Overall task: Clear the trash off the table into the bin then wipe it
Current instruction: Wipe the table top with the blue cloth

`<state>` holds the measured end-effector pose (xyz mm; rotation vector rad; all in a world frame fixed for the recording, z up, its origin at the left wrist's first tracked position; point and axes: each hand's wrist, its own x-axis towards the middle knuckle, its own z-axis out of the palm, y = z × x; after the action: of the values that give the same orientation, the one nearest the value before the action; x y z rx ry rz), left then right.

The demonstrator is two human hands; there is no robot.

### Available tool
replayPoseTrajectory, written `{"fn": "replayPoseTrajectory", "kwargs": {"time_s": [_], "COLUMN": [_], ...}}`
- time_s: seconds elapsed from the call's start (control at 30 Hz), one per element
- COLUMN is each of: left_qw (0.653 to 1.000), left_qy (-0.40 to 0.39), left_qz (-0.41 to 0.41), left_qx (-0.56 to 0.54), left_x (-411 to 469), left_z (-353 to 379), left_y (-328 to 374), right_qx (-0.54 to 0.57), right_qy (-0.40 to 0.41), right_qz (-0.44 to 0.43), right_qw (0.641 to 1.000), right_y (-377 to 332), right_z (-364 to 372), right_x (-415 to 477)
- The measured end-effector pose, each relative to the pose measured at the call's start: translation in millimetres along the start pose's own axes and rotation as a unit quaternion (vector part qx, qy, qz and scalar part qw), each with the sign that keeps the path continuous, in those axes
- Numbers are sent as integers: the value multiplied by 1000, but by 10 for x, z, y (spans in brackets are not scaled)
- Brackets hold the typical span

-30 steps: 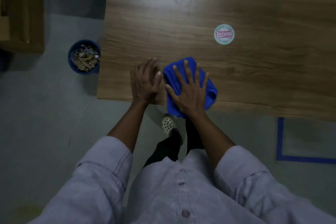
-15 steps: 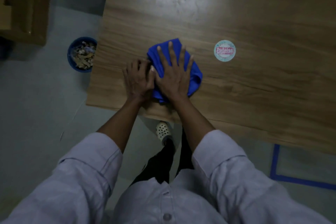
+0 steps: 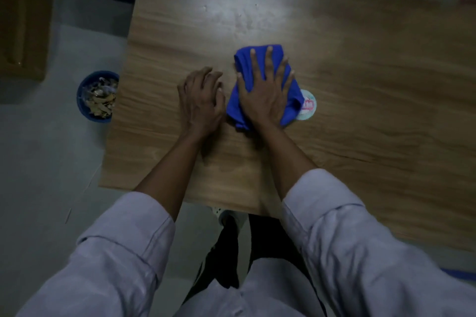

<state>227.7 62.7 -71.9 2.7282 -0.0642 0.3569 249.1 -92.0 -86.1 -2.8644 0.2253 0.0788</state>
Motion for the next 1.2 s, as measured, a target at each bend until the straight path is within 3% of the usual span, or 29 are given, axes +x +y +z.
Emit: {"fn": "replayPoseTrajectory", "kwargs": {"time_s": [0.2,0.33,0.43,0.7,0.87,1.03,1.2], "left_qw": [995,994,990,993,992,989,985], "left_qy": [69,42,27,-114,-117,-132,-158], "left_qz": [-57,-92,-119,-20,2,-6,-5], "left_qx": [-47,-48,-69,18,53,70,74], "left_x": [93,64,168,511,535,550,584], "left_z": [110,-8,-16,296,356,353,297], "left_y": [24,11,93,61,-10,-10,36], "right_qx": [-22,19,27,2,2,8,-2], "right_qy": [-40,-45,-35,-1,-2,-15,-17], "right_qz": [-117,-163,-146,-32,-68,-141,-79], "right_qw": [992,985,988,1000,998,990,997], "right_y": [-560,-362,-45,163,-157,-120,384], "right_z": [135,104,27,-83,-22,-33,-190], "right_x": [152,-259,-284,581,941,669,630]}}
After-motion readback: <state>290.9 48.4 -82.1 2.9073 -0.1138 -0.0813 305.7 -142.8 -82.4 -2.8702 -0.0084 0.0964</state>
